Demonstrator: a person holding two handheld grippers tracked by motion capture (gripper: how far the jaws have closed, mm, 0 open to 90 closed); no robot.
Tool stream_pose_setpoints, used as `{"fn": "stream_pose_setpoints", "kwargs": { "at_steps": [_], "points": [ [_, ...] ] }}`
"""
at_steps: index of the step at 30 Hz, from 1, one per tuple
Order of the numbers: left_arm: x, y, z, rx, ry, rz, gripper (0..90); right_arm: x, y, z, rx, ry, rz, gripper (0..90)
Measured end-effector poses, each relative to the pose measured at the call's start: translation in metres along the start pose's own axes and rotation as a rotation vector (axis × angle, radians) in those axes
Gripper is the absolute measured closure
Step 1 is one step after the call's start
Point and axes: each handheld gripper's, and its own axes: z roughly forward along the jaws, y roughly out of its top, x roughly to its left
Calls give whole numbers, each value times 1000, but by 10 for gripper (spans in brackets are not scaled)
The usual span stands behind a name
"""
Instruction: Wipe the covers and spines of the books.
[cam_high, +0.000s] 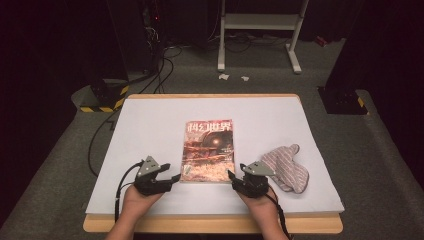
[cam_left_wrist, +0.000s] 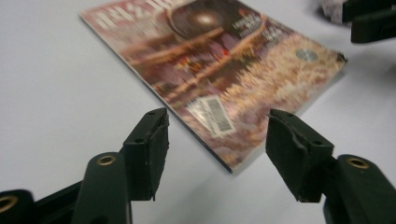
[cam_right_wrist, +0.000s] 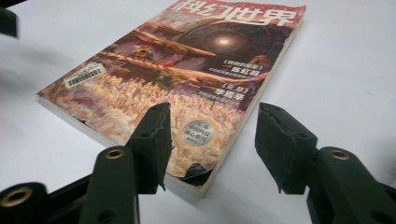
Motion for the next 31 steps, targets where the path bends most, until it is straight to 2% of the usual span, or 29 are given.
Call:
{"fn": "stream_pose_setpoints", "kwargs": {
  "at_steps": [3, 7, 13, 31],
  "points": [
    [11, -1, -9, -26, 28, -21, 352, -3, 1, -2, -4, -10, 5, 444],
    [26, -5, -17, -20, 83, -41, 326, -8, 2, -4, -12, -24, 15, 439],
    [43, -9, -31, -52, 119, -96, 302, -17, 4, -10, -28, -47, 33, 434],
    [40, -9, -29, -46, 112, -84, 299, -17, 3, -7, -18, -47, 35, 433]
  ]
}}
